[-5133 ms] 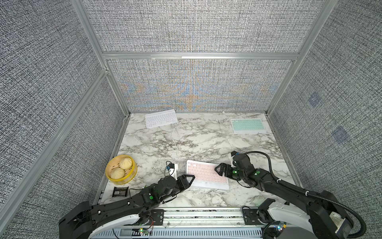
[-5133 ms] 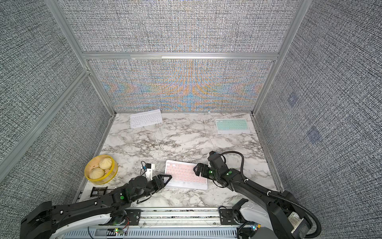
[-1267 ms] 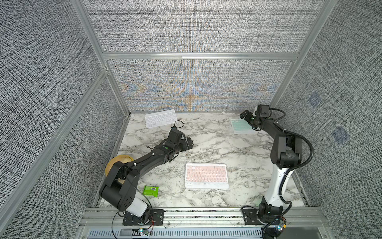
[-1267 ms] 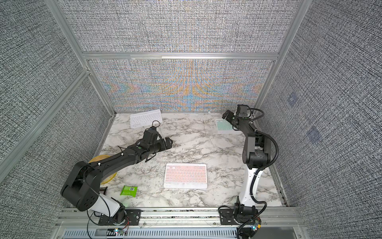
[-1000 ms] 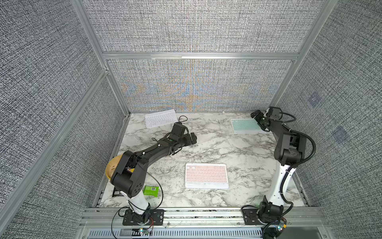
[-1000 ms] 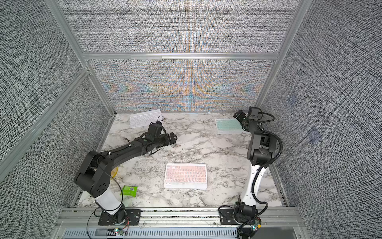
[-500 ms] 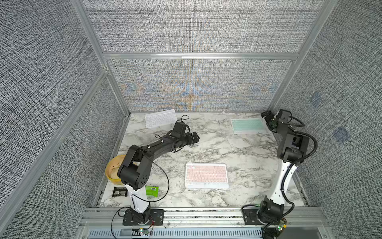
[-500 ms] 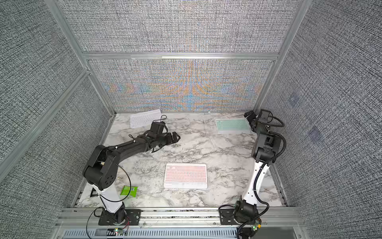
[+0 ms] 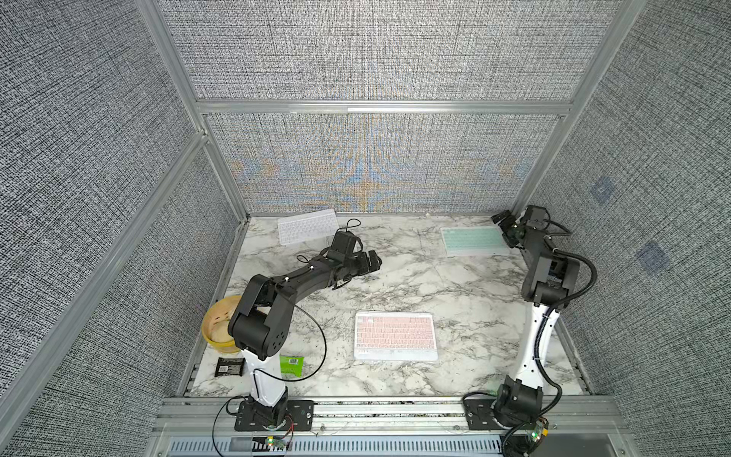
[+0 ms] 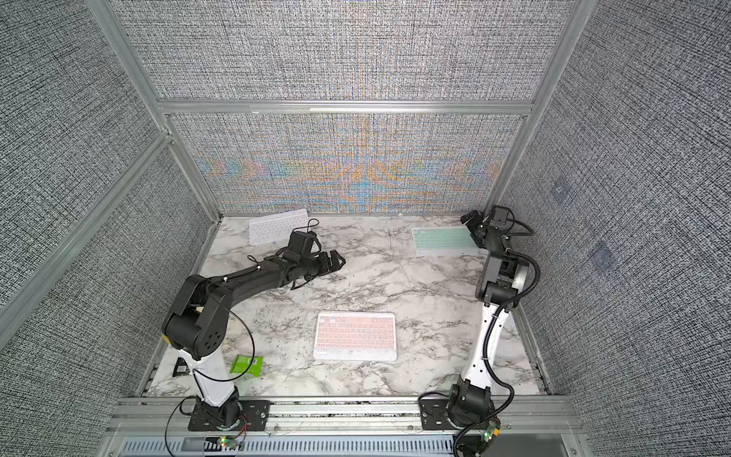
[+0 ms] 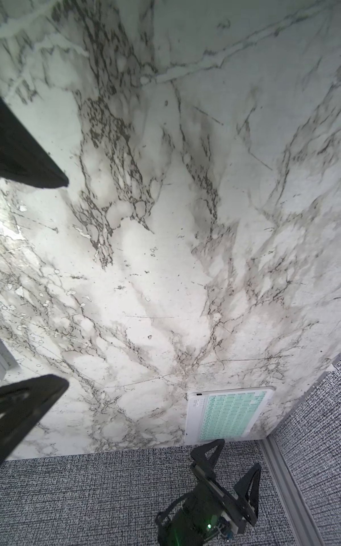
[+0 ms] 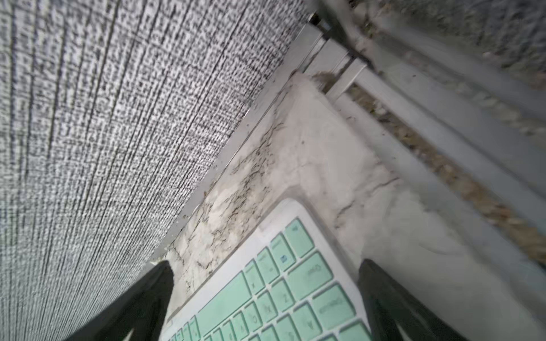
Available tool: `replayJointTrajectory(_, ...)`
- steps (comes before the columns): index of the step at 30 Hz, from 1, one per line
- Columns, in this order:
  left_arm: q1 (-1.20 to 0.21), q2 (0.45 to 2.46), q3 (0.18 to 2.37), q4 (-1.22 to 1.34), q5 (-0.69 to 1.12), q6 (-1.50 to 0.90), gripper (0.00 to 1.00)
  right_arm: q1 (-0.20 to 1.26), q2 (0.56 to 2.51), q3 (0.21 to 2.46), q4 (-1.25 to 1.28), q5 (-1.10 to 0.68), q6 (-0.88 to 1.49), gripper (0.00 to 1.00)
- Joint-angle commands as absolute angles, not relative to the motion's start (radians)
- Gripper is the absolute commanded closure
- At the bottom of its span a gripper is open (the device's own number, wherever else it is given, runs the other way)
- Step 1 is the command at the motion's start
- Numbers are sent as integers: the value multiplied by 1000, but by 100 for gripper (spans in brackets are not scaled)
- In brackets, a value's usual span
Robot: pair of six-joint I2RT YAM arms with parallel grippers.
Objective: Stack the numeric keypads
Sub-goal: Move the numeric keypad to the center of the board.
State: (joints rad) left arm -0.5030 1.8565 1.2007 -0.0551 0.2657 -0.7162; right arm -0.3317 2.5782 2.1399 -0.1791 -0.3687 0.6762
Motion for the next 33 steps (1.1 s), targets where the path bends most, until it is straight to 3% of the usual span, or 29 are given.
replayJointTrajectory(1,-495,1866,1206,-54,283,-724,1,-286,2604,2167,-407,-431,626,1)
replayJointTrajectory(6,-472,1912,1251,-52,317,-713,1,-221,2602,2223,-528,-440,578,2)
replayJointTrajectory(14,-428,2101,1463,-104,353,-726,1,-122,2494,2058,-522,-490,551,2)
replayJointTrajectory(23,-422,2282,1653,-170,321,-750,1,35,2507,2009,-551,-574,516,2)
replayJointTrajectory(33,-420,2286,1618,-186,289,-754,1,180,2431,1844,-435,-629,566,3)
